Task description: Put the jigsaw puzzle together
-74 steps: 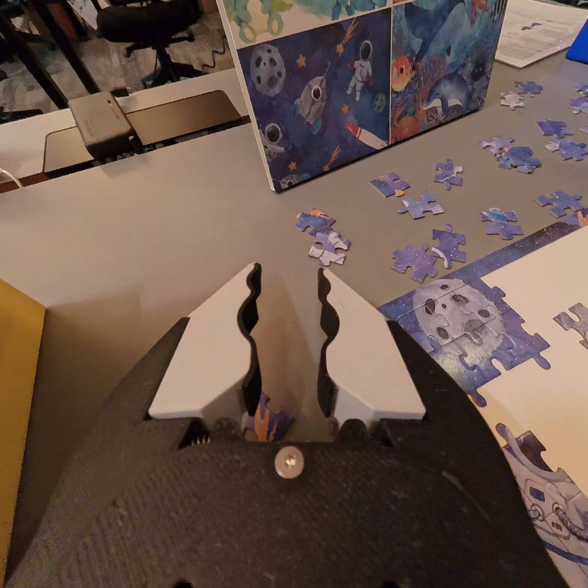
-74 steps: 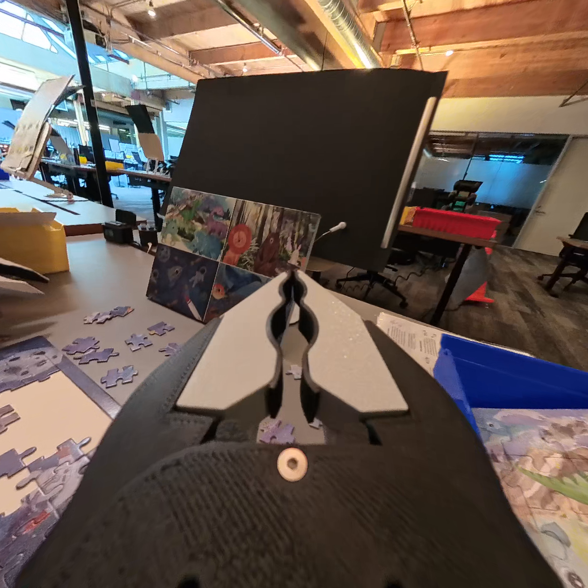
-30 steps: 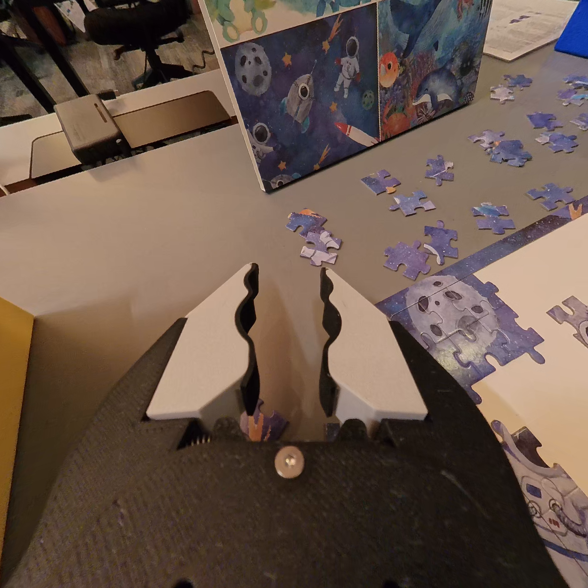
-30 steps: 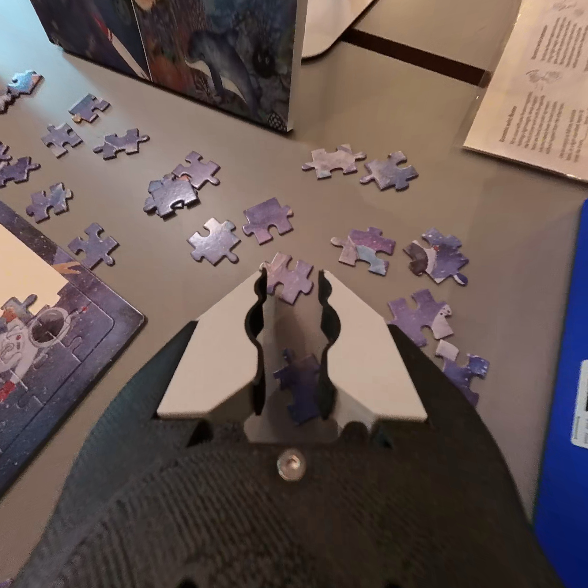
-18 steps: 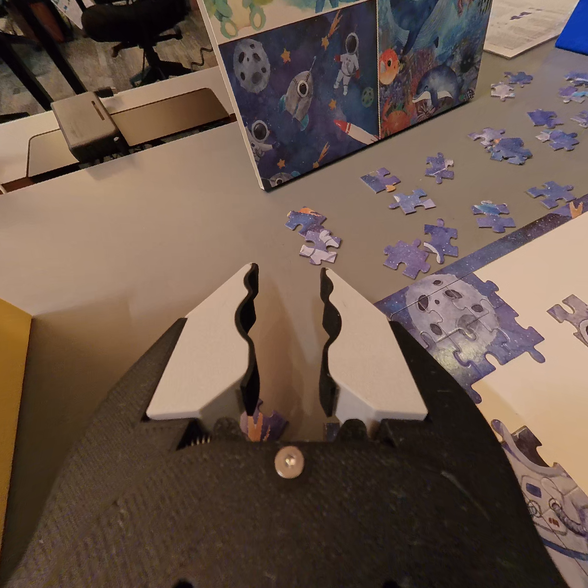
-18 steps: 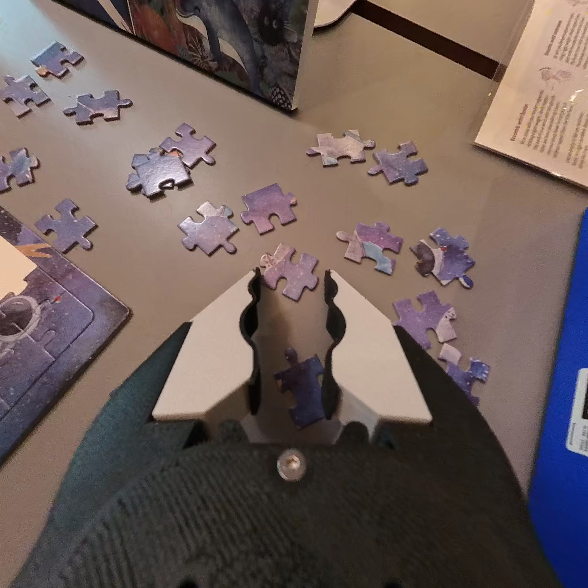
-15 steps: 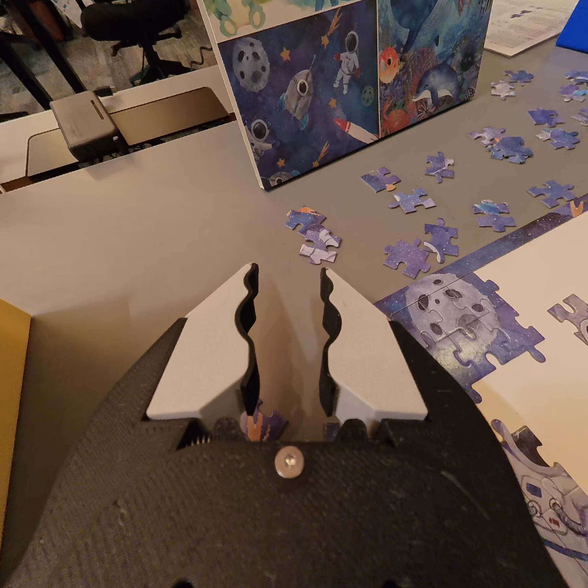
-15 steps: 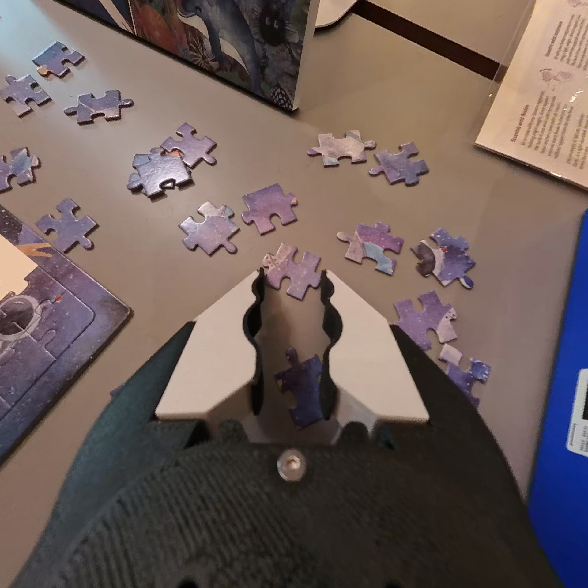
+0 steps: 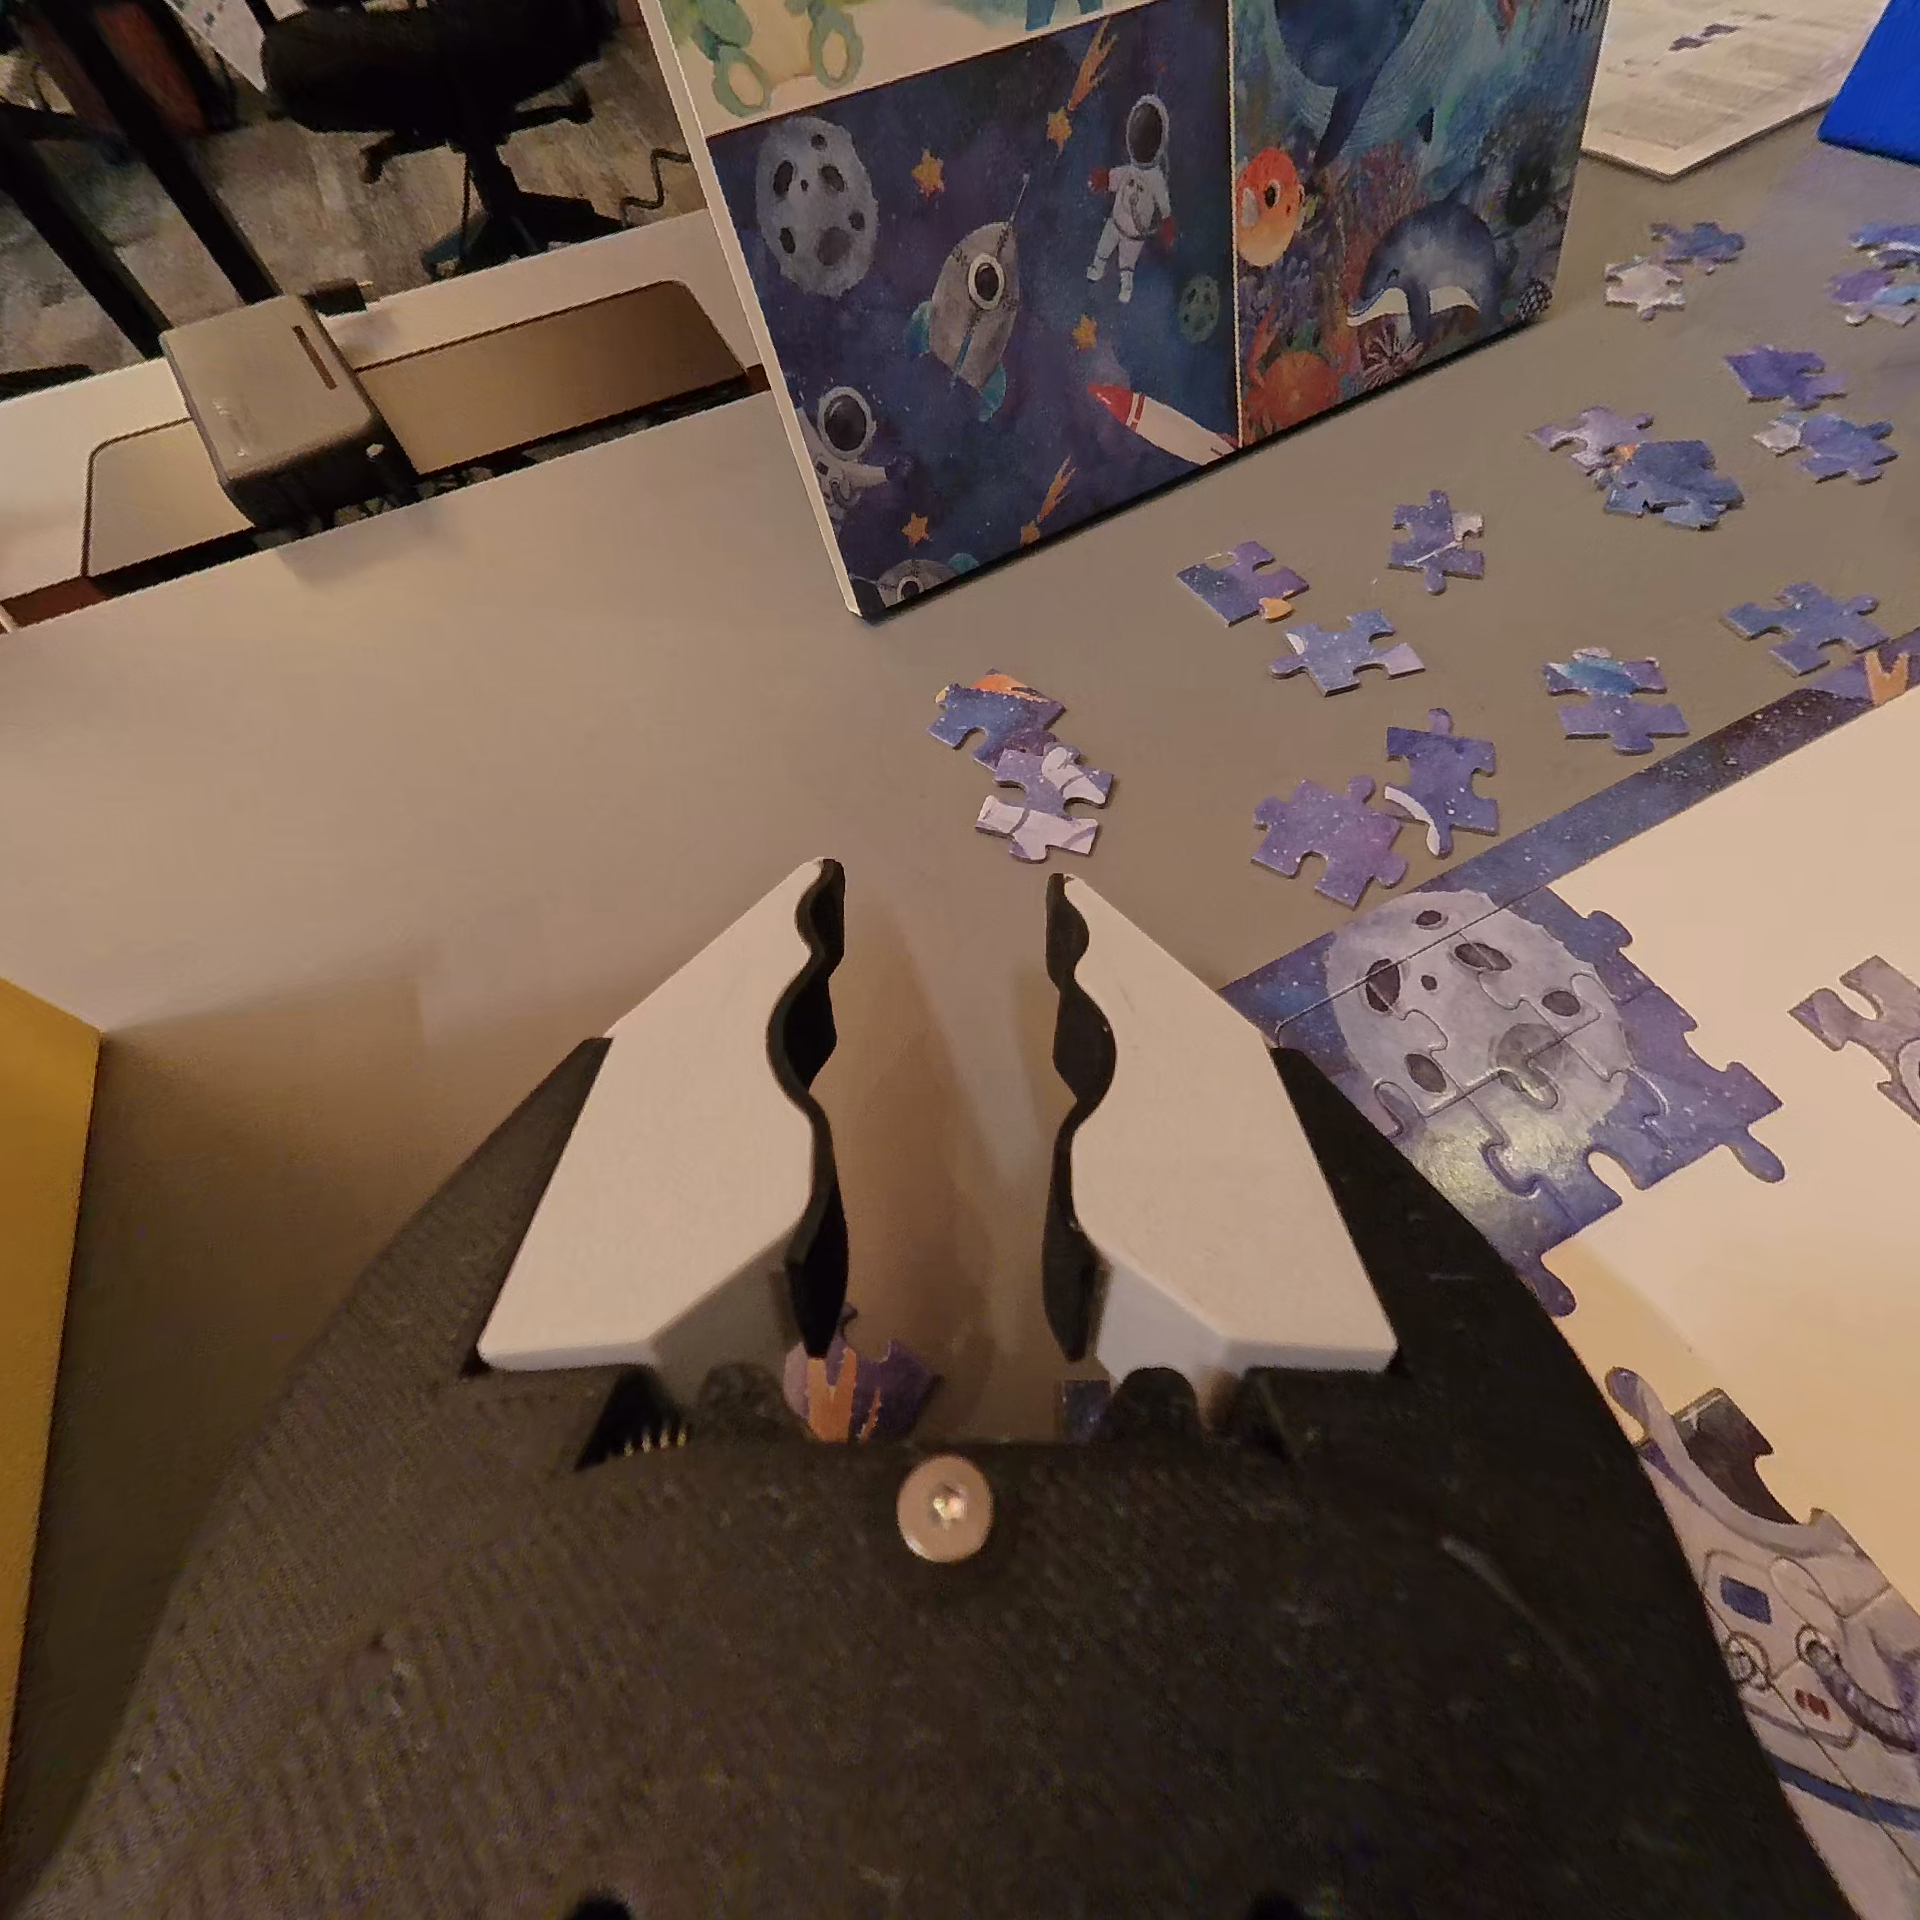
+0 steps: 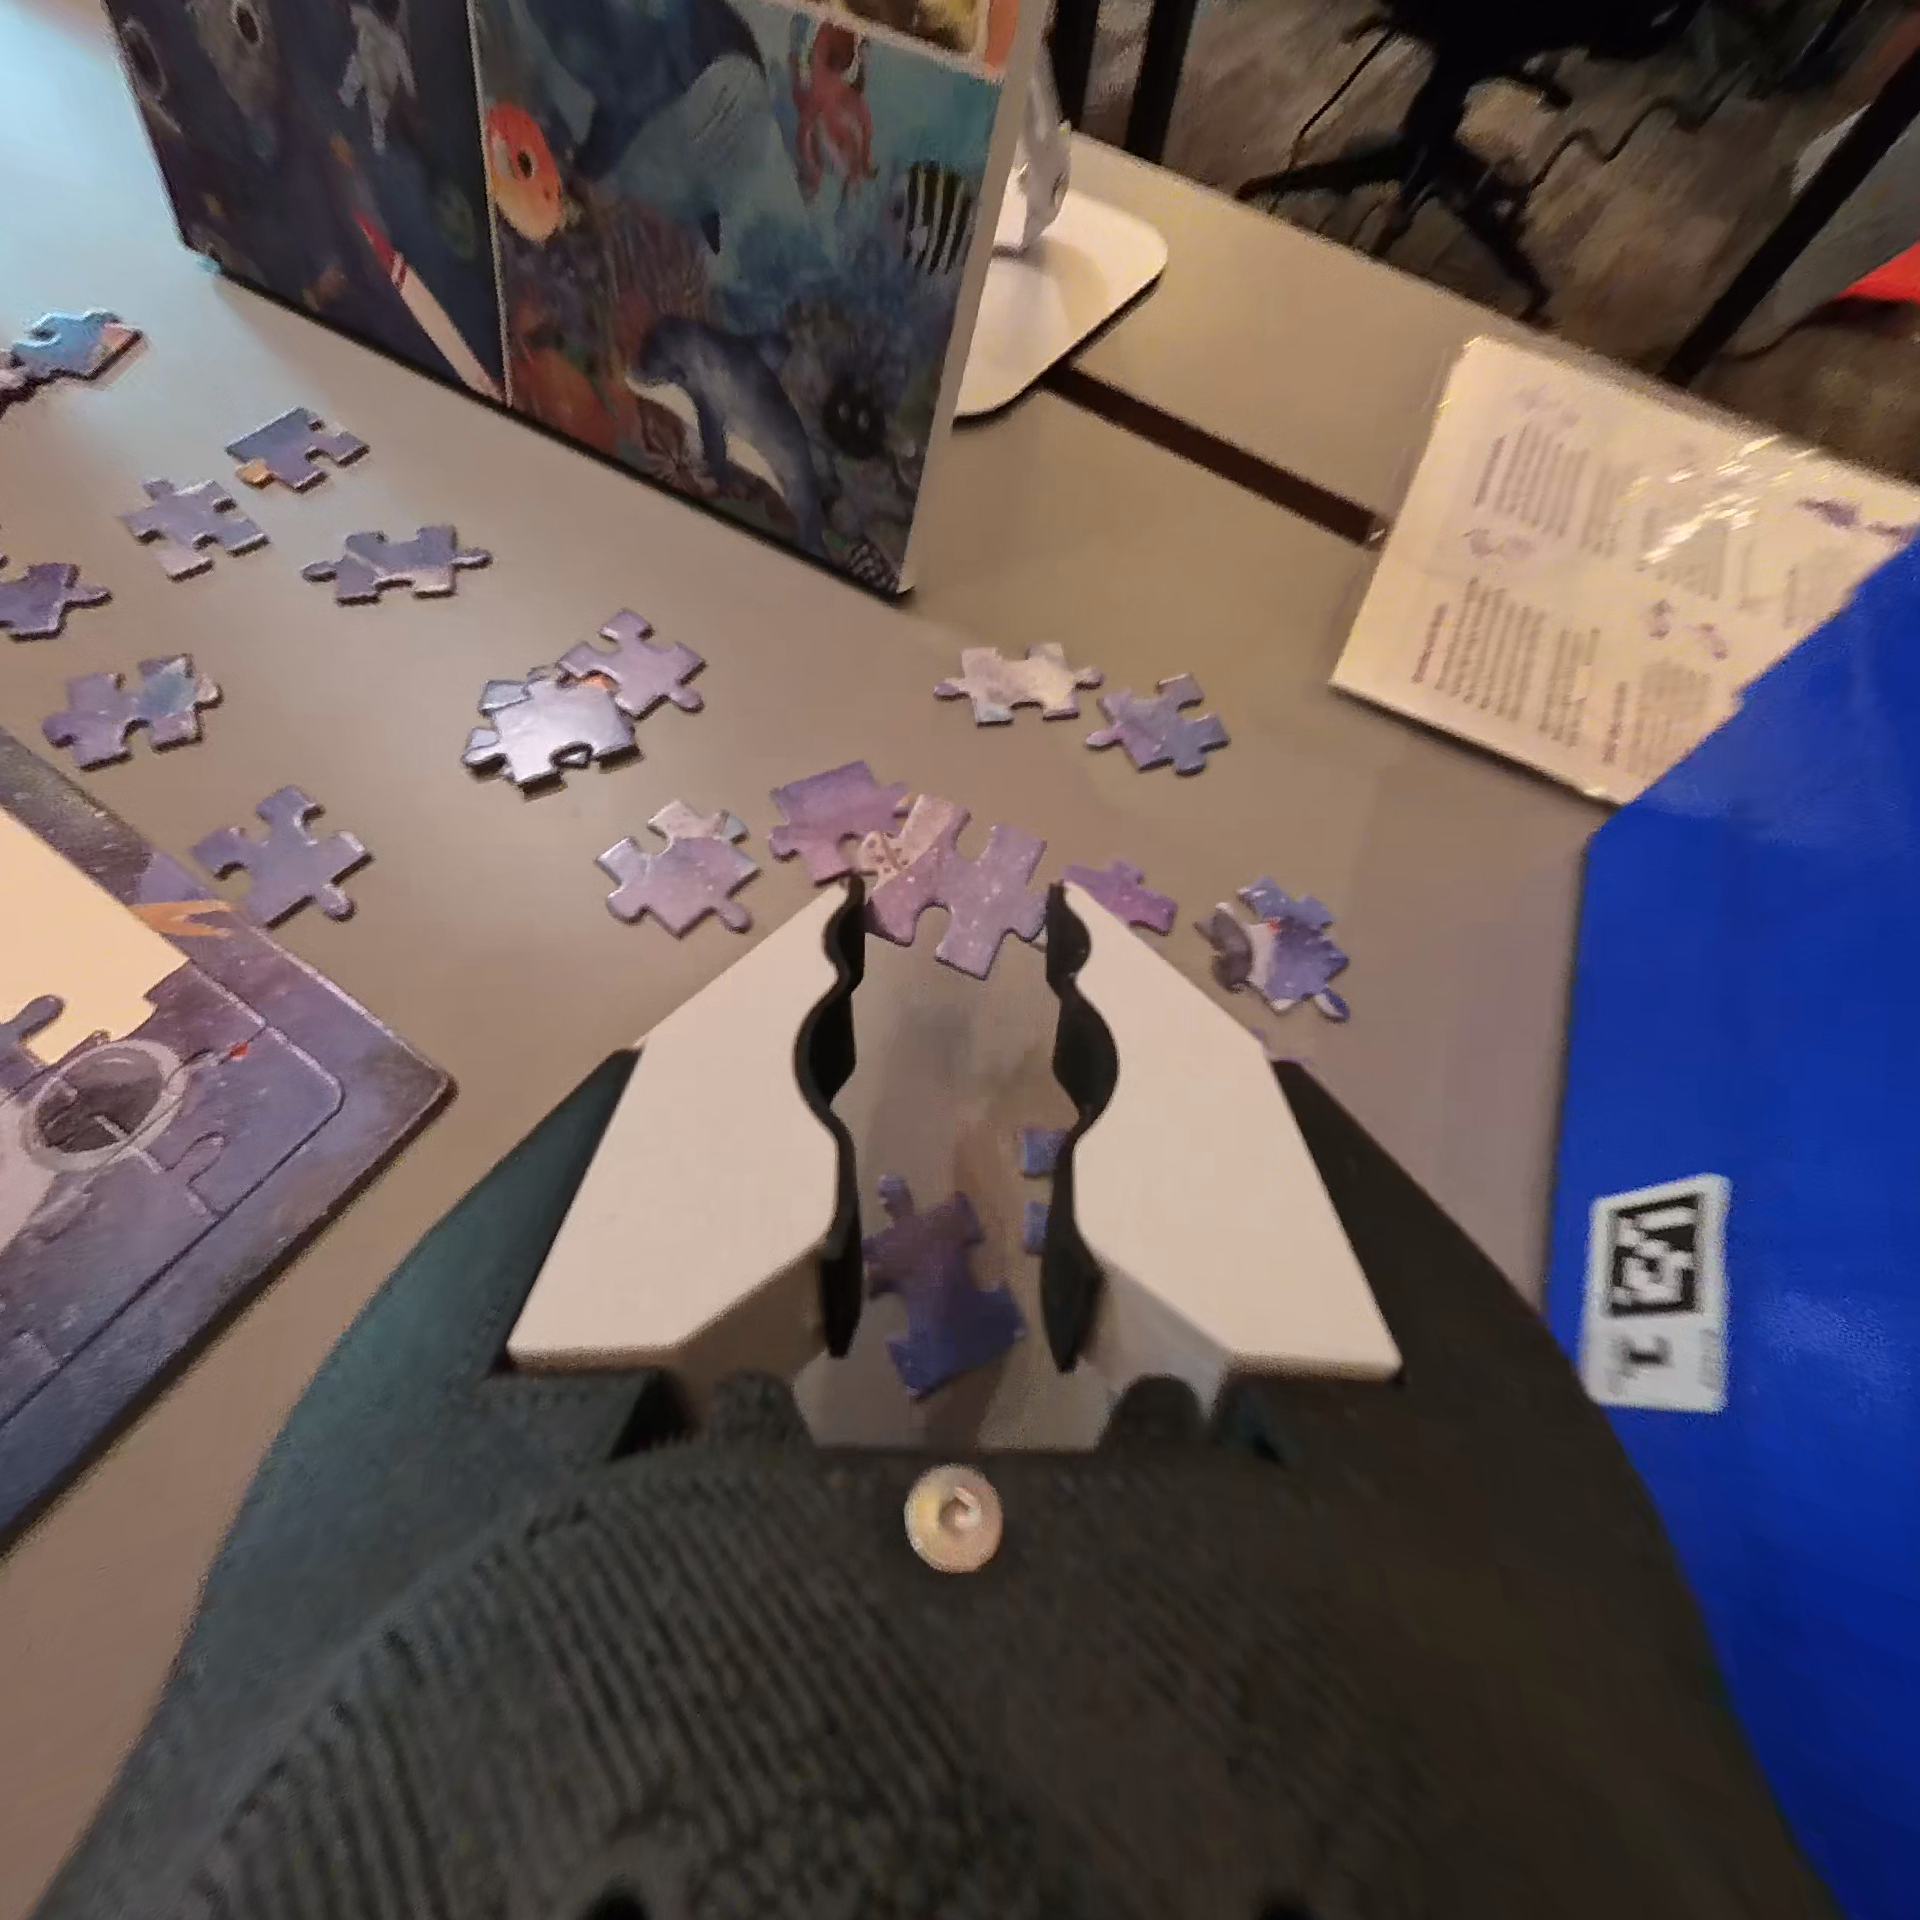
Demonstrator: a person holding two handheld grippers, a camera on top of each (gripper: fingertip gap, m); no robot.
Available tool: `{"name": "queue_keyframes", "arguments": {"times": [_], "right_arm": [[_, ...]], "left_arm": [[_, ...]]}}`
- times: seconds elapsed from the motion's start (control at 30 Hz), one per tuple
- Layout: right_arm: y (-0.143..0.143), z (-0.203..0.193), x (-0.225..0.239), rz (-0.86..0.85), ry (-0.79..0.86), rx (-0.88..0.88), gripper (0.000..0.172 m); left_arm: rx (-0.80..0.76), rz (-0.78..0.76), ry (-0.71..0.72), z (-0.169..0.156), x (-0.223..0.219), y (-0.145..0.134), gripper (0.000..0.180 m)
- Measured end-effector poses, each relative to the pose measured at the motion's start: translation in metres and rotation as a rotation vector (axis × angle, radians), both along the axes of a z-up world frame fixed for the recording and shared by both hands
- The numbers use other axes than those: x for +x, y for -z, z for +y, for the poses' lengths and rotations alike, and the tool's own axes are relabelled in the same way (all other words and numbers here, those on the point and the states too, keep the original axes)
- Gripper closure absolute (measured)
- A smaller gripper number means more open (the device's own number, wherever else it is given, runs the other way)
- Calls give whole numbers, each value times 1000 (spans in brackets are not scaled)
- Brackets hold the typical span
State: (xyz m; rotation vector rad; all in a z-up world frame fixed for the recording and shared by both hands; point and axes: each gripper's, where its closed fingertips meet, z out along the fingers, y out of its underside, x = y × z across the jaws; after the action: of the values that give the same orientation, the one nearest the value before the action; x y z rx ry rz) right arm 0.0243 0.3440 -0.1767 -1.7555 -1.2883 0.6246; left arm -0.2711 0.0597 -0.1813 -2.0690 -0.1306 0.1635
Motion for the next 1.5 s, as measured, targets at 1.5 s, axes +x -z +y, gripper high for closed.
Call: {"name": "queue_keyframes", "arguments": {"times": [1.5], "right_arm": [[-15,-50,-27,-73,-255,373,139]], "left_arm": [[-5,7,2,1,1,1,143]]}}
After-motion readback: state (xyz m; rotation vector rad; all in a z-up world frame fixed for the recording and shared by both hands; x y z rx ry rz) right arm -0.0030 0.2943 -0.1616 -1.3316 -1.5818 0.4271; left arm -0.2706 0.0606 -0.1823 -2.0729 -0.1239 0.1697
